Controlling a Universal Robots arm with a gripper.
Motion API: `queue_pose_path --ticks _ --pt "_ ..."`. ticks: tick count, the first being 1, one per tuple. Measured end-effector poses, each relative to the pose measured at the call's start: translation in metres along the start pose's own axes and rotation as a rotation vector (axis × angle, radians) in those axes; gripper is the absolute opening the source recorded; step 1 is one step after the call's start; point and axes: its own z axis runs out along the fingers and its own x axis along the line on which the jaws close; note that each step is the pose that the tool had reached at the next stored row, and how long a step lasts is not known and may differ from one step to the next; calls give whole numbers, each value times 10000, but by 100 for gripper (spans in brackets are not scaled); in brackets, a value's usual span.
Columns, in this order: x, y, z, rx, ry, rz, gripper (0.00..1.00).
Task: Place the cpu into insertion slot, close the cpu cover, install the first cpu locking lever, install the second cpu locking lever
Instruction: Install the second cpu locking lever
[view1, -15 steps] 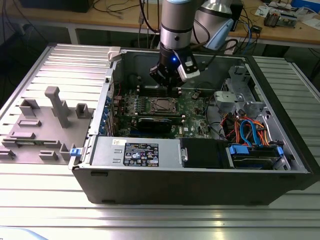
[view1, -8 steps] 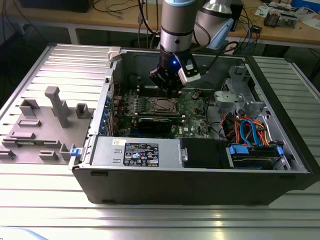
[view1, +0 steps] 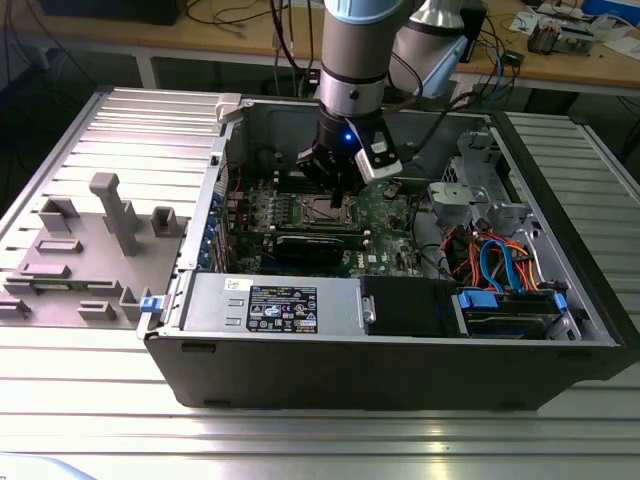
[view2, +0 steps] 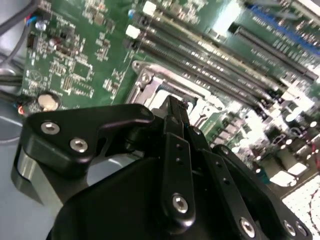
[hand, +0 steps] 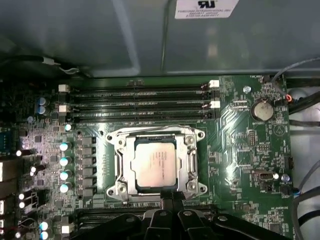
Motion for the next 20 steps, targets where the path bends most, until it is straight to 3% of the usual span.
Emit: queue_pose_path --ticks 3,7,11,13,15,18,20 --pt "13 -91 -5 -37 2 -8 11" --pt "39 -182 9 -151 8 -57 11" --pt "105 -212 31 -213 16 -155 11" --pt "119 -219 55 -272 90 -424 11" --pt "160 -227 86 -339 107 -629 11" --pt "249 -282 99 -624 109 -632 11" --pt "285 -353 117 -766 108 -630 11"
